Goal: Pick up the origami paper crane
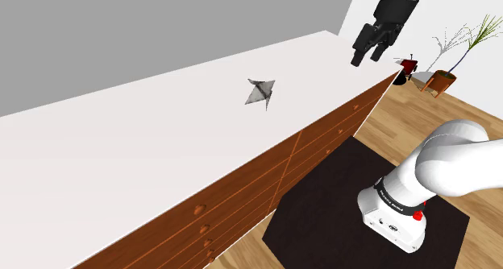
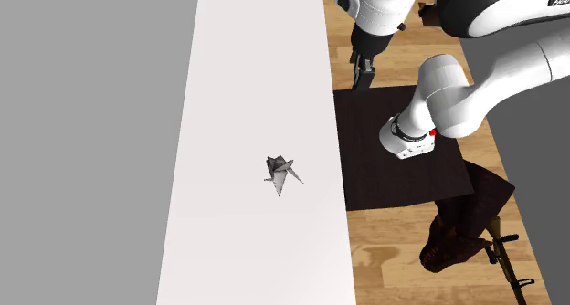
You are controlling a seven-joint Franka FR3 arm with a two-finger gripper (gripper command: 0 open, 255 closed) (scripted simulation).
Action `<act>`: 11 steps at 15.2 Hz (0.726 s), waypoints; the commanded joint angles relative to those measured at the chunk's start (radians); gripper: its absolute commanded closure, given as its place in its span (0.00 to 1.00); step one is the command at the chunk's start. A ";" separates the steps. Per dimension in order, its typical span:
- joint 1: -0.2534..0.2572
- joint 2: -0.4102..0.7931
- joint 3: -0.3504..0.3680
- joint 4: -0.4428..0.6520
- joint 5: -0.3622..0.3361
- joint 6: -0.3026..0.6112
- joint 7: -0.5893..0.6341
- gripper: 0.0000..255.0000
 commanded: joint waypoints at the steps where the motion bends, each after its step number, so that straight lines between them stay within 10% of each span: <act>1: 0.000 0.000 0.000 0.000 0.000 0.000 0.000 0.00; 11: 0.095 0.297 0.080 0.086 0.063 0.220 -0.020 0.00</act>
